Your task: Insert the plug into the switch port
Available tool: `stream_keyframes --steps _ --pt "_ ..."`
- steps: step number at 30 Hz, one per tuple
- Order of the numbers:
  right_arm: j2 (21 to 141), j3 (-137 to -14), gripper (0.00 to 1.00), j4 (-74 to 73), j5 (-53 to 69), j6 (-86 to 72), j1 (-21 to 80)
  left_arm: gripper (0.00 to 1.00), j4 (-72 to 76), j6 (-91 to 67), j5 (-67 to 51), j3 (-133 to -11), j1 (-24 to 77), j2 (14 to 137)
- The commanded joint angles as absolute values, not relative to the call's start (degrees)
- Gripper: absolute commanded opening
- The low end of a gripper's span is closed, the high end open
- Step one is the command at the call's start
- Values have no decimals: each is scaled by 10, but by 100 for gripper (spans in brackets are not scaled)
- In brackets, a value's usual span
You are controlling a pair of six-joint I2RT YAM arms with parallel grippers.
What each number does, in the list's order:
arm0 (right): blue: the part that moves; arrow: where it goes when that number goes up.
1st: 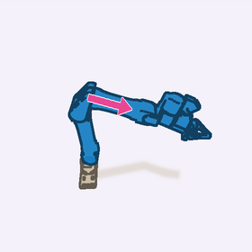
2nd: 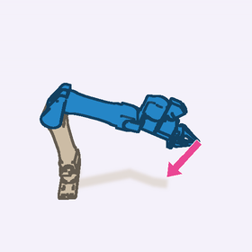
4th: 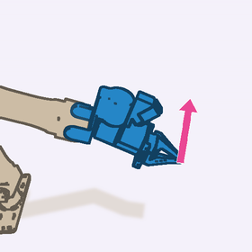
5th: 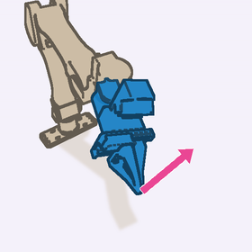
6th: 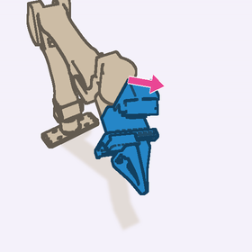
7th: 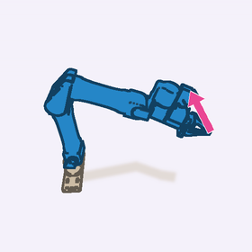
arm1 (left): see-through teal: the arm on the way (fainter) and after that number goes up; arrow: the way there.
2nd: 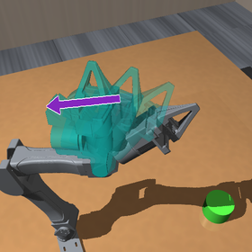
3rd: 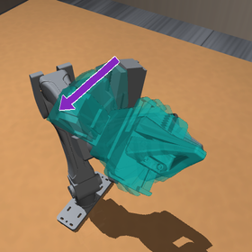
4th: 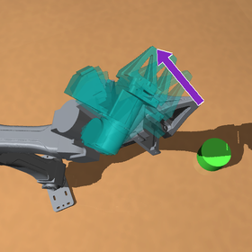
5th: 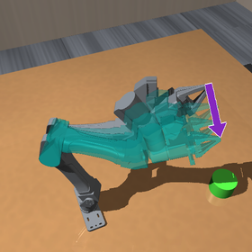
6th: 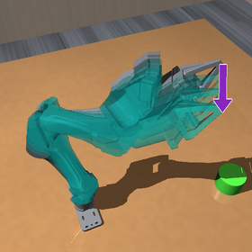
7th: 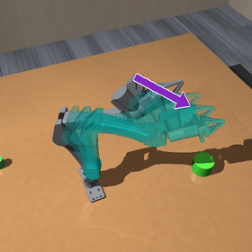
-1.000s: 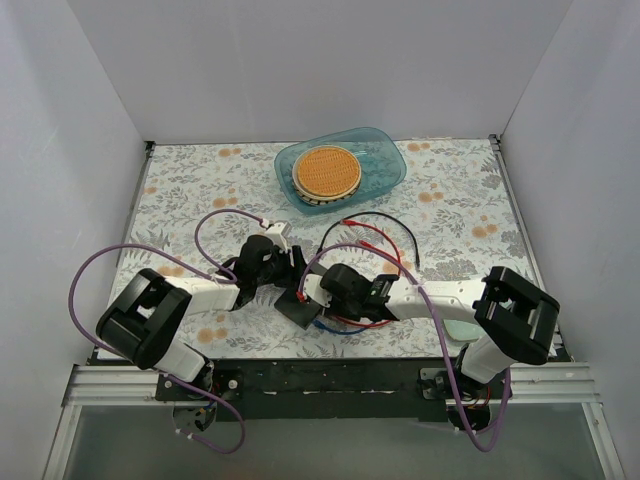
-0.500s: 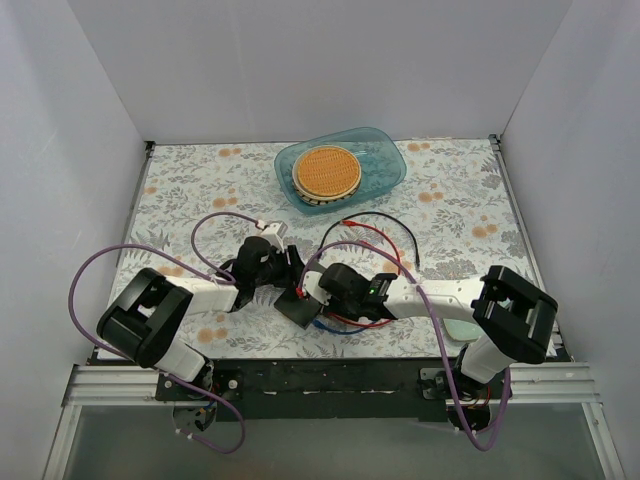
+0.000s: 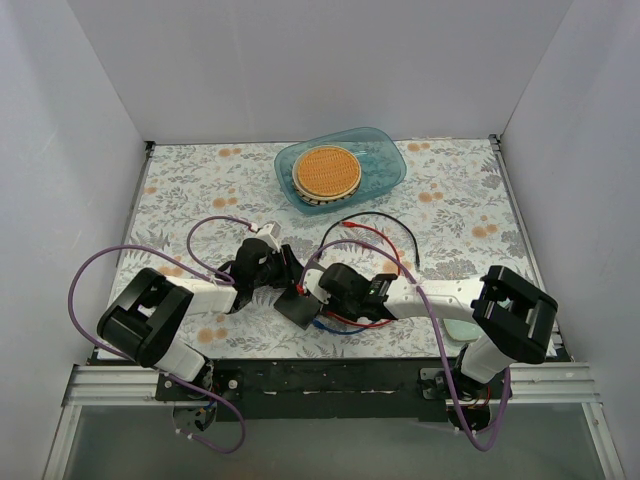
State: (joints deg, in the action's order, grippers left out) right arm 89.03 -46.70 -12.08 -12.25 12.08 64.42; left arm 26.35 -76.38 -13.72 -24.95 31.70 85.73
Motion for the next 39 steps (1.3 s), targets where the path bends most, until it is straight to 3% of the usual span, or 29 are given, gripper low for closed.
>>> stream_keyframes --steps 1,20,39 --pt "886 -521 1 112 -126 115 647 40 246 -810 -262 -237 350 859" --pt "909 -567 1 181 -114 123 646 29 229 -845 -275 -240 369 870" --pt "934 -594 1 267 -109 83 614 27 184 -913 -276 -219 403 854"
